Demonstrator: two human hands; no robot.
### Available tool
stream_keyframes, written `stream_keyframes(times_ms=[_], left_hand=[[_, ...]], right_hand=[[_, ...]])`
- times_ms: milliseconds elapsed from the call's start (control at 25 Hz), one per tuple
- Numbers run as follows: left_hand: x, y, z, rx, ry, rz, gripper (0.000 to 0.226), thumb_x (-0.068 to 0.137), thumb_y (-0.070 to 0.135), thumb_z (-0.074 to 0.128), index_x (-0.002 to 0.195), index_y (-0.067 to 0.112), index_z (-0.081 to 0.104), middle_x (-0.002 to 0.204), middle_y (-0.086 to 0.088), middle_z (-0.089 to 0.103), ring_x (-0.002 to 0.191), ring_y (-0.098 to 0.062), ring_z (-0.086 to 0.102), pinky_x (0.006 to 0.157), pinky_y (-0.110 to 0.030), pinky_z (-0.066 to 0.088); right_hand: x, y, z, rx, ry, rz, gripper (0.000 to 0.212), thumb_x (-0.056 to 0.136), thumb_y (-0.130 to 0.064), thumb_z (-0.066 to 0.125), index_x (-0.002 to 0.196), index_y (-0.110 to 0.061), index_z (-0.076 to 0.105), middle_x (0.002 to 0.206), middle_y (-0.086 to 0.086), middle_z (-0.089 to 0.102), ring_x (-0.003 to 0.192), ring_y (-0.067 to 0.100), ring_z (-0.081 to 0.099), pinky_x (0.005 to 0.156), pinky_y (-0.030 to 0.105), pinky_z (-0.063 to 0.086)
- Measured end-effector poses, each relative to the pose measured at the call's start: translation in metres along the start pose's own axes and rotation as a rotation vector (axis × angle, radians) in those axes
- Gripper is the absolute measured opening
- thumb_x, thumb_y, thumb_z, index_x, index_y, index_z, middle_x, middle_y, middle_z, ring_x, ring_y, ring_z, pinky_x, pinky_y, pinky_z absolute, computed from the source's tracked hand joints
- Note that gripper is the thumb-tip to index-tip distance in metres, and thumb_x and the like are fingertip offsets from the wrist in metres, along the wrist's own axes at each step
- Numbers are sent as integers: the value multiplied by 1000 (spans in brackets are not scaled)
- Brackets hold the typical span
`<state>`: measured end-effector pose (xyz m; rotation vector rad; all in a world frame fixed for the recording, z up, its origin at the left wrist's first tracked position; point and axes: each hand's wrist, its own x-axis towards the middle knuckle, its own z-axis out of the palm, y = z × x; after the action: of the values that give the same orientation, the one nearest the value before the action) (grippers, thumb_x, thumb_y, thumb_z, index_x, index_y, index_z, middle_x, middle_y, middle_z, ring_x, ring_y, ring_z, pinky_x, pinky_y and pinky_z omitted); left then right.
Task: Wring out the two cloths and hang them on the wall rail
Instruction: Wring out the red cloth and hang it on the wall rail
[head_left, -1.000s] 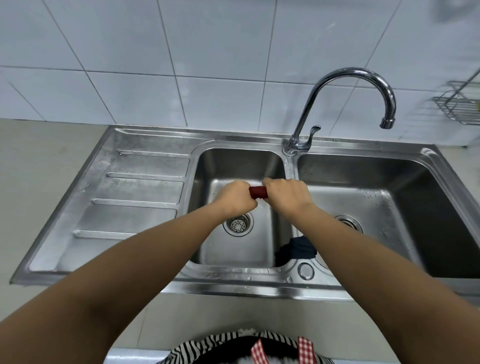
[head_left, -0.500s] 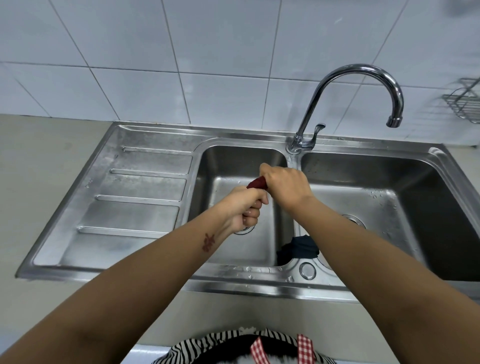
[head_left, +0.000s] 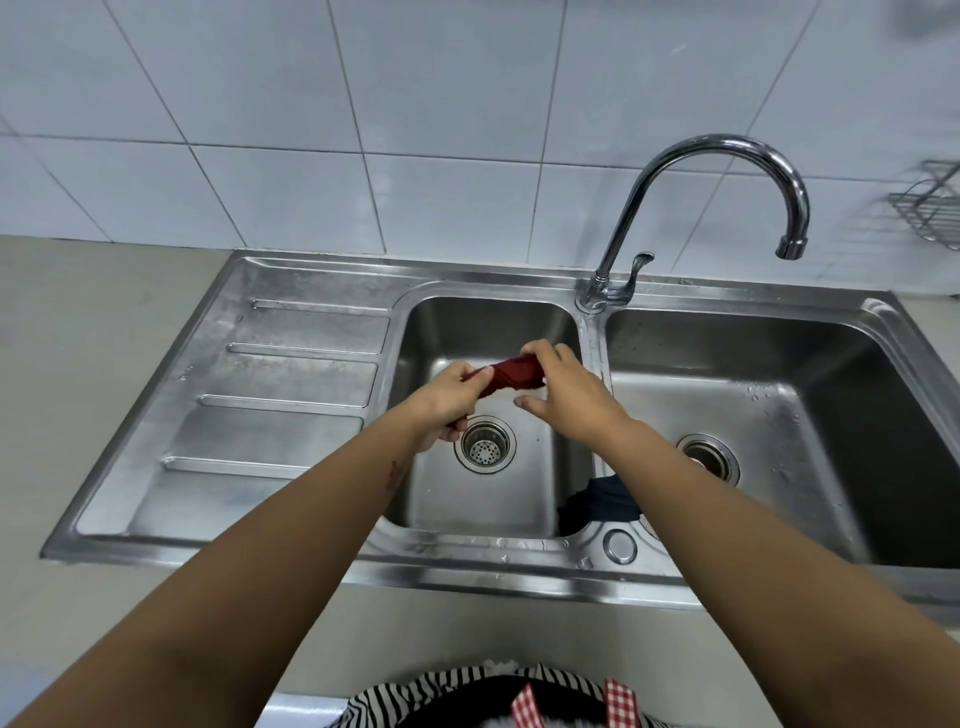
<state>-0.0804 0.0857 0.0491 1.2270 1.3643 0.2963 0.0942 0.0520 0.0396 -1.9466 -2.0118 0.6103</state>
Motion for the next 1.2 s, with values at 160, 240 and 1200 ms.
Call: stream_keyframes(times_ms=[160, 240, 1200], left_hand=[[-1, -6, -7, -48, -40, -24, 31, 98, 46, 39, 109, 22, 55, 67, -1, 46, 48, -11, 43, 43, -21, 35], [-2, -6, -10, -10, -28, 25, 27, 97, 46, 42, 108, 25, 56, 71, -1, 49, 54, -11, 46, 46, -20, 37], [-4, 27, -9, -196, 268, 519, 11, 98, 12, 47, 95, 15, 57, 90, -5, 62, 83, -17, 58, 79, -29, 50]], right_hand=[[1, 5, -4, 33, 75, -56, 32, 88, -42, 60, 115, -31, 48, 104, -2, 51, 87, 18, 58, 76, 34, 46], [3, 6, -5, 40, 44, -27, 26, 90, -46, 56, 107, -27, 52, 99, -1, 52, 86, 18, 55, 76, 36, 46], [3, -22, -23, 767, -22, 115, 22, 81, -36, 71, 100, -25, 65, 106, 0, 69, 103, 11, 62, 93, 25, 44]])
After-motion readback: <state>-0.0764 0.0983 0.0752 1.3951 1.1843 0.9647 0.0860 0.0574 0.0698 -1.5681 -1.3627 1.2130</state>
